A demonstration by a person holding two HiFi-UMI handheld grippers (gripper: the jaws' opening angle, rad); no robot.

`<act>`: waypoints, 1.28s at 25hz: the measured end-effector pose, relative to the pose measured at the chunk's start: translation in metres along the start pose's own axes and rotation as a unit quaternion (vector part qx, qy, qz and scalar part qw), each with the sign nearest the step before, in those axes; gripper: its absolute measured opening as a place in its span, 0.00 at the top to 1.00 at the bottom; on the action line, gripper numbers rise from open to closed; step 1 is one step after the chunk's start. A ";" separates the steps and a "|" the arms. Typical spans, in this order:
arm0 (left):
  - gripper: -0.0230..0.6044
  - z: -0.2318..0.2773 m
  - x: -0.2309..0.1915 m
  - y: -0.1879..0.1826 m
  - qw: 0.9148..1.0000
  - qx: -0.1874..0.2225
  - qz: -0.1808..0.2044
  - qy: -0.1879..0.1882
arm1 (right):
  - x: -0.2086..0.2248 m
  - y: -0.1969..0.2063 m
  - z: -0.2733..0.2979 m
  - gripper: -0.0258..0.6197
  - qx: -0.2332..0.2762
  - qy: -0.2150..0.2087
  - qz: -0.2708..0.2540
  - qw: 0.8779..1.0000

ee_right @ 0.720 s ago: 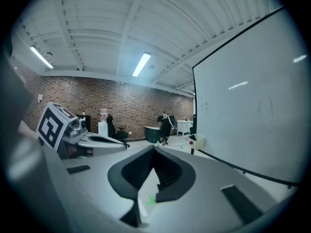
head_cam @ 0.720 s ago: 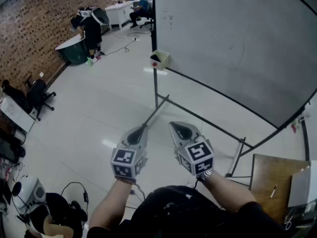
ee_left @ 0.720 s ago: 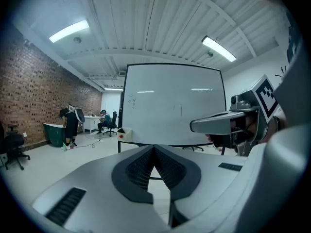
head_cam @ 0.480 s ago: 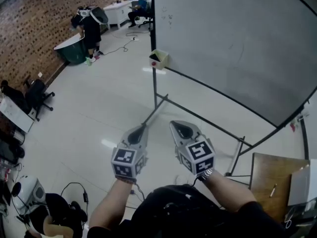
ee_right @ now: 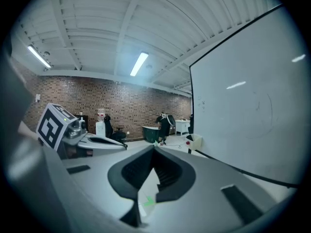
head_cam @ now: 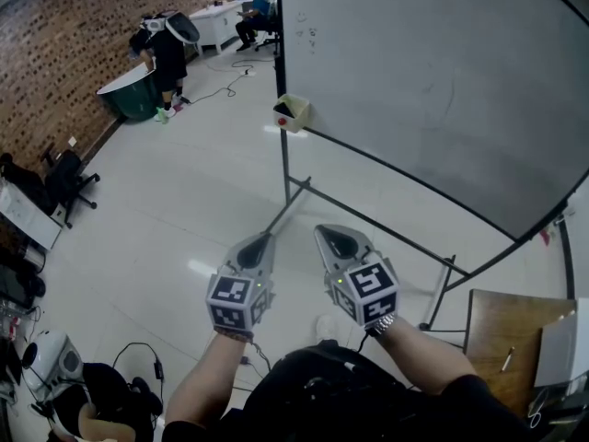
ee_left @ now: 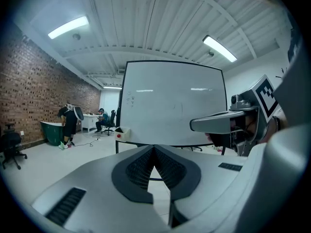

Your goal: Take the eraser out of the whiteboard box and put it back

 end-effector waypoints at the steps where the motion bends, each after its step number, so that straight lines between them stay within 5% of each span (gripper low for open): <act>1: 0.96 0.005 -0.001 -0.001 1.000 -0.001 0.000 0.000 | 0.004 0.000 0.003 0.92 0.000 -0.001 0.001 1.000; 32: 0.96 0.178 -0.052 -0.038 0.999 -0.024 0.002 -0.045 | 0.154 -0.004 0.126 0.92 -0.011 -0.051 0.024 0.998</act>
Point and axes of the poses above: the fingertips, and each gripper's own axes: z forward along the fingers, x to its right, y out of its underside, the point moved 1 cm from there along -z, backward along the fingers, and after that the axes turned 1 degree about -x, right-handed, at the moved point
